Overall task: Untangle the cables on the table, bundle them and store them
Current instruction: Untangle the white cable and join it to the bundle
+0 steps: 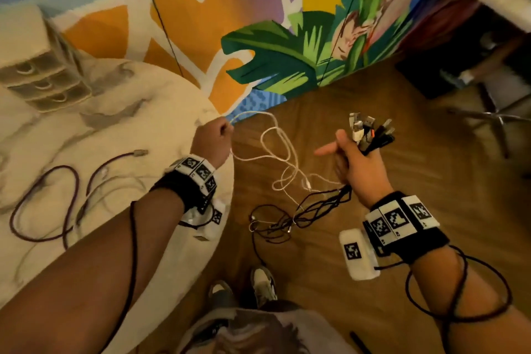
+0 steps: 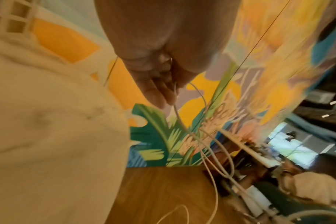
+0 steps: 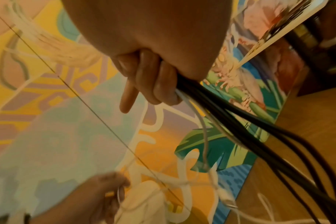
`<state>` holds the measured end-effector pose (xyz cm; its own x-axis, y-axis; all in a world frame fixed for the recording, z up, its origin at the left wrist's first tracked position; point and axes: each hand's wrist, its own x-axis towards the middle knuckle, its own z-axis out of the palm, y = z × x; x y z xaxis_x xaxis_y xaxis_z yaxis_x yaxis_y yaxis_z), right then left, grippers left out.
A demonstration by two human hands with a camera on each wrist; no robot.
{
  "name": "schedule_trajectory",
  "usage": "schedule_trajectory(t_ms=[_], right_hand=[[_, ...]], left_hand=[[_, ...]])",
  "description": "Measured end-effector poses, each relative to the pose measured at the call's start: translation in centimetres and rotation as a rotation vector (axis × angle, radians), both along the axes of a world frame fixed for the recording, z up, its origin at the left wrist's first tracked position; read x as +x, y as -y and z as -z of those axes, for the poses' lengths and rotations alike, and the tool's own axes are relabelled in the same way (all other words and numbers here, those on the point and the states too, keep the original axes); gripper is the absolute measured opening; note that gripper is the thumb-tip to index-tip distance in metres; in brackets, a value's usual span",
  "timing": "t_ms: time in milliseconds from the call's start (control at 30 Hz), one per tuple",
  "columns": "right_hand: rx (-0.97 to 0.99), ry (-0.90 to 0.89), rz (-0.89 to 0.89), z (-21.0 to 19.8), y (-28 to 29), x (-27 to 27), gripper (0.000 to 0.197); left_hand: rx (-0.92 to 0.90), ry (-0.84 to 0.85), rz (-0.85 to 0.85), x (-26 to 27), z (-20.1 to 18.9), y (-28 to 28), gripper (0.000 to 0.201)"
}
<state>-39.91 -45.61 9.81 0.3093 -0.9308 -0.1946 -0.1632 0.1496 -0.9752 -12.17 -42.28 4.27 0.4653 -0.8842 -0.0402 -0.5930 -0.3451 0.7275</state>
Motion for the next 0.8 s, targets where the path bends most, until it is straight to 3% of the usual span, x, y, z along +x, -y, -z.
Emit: schedule_trajectory(t_ms=[167, 267, 433, 533, 667, 733, 800], right_hand=[[0.045, -0.007, 0.053, -0.2, 0.2, -4.3, 0.055], [0.05, -0.053, 0.093, -0.2, 0.1, -5.8, 0.053], [0.012, -0.211, 0.144, 1.0, 0.1, -7.1, 0.046], [-0.006, -0.253, 0.169, 1.5, 0.2, -7.3, 0.045], [-0.015, -0.249, 0.194, 1.7, 0.6, -7.3, 0.046], [-0.022, -0.255, 0.204, 1.6, 0.7, -7.4, 0.046], [-0.034, -0.276, 0.212, 1.4, 0.9, -7.7, 0.047]], left_hand=[[0.143, -0.345, -0.291, -0.6, 3.8, 0.2, 0.021], [0.014, -0.756, -0.439, -0.5, 3.0, 1.5, 0.028], [-0.23, -0.985, -0.649, 1.7, 1.1, 3.2, 0.029], [-0.151, -0.888, -0.601, 1.8, 1.4, 3.2, 0.03], [0.089, -0.435, -0.113, 0.1, 2.9, 1.6, 0.026], [0.141, -0.257, -0.058, 0.1, 3.9, 0.7, 0.024], [0.179, -0.184, -0.065, 0.3, 4.6, 0.3, 0.024]])
